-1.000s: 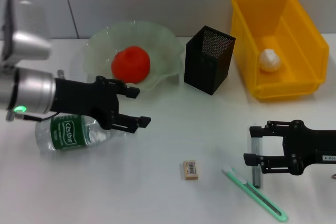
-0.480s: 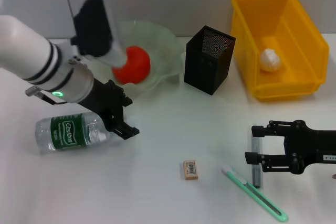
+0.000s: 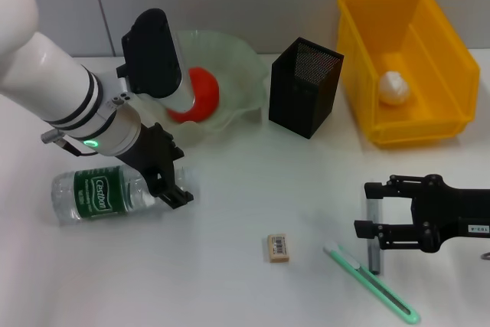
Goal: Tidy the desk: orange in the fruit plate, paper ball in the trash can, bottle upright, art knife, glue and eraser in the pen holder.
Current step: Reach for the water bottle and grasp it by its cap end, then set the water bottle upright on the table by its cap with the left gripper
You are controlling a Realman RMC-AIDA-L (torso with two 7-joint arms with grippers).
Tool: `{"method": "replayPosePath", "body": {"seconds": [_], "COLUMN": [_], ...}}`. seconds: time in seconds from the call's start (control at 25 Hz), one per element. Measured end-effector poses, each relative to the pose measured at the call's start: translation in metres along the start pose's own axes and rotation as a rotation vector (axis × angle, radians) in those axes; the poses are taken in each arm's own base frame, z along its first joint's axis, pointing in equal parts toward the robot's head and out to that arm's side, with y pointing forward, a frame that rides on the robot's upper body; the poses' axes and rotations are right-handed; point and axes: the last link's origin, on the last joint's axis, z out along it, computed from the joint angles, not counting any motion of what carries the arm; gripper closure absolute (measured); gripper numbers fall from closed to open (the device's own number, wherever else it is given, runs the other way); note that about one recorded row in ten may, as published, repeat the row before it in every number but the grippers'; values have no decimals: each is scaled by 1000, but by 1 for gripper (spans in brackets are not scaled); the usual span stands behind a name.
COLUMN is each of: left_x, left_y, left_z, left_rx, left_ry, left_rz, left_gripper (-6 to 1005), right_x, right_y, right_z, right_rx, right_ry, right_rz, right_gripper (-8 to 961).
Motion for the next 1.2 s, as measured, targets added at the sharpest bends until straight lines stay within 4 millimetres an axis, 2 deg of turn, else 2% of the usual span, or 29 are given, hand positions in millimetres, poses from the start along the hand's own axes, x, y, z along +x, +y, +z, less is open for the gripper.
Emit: {"method": "replayPosePath", "body": {"seconds": [0.52,0.8,1.0,1.08,1.16,1.2], "left_x": [2,4,11,15,18,18], "left_y": [3,3,3,3,1,1], "left_z": [11,10,6,0,-14,-14], "left_rx": [17,21,15,6,1,1], "left_ry": [-43,-37,1,42,106,106], "left_rz": [62,67,51,35,-5,-5], "left_gripper": [356,361,544,555,565,565], "right_x": [-1,-1,-1,-1,-3,-3], "right_y": [0,0,0,0,-1,-1], "right_z": [1,0,0,0,0,0], "right_rx": [-1,0,-1,0,-1,-1], "right_ry": [-3,-5,-7,-8,-9,-9], "right_rz": [13,17,18,19,23,23], "right_gripper": [214,214,214,214,214,214]}}
